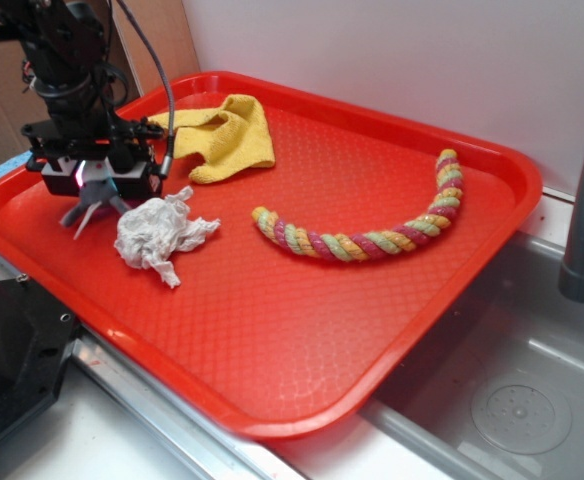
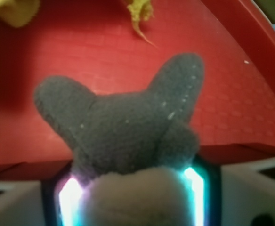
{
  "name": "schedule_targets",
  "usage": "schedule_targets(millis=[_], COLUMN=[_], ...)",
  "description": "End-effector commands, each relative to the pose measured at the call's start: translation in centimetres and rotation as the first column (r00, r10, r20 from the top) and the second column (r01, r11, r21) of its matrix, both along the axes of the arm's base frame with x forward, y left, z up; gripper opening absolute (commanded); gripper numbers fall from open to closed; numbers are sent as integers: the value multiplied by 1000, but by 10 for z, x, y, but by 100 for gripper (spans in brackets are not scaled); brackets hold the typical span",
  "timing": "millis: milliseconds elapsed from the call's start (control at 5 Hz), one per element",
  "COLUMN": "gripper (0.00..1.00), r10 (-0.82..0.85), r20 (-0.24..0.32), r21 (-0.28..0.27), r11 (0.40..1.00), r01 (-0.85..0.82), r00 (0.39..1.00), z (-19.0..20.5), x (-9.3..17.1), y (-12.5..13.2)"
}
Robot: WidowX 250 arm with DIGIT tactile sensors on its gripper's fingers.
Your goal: Grab the gray animal.
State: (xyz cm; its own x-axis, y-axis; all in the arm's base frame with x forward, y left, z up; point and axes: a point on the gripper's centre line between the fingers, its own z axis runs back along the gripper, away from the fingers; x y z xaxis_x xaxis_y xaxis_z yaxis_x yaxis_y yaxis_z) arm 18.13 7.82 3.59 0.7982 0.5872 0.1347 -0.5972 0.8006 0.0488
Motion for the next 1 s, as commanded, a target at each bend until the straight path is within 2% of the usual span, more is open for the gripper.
schedule_targets(millis=[0,200,400,800], gripper=[0,0,0,0], r10=[-234,-292,-337,-400], r20=[-55,-17,3,60], r21=[-82,-126,-139,-165], r11=[970,949,932,900], r01=[230,288,334,404], r00=[971,956,942,915], z=[72,103,139,172], x=[12,9,5,5], y=[-47,-72,-94,-105])
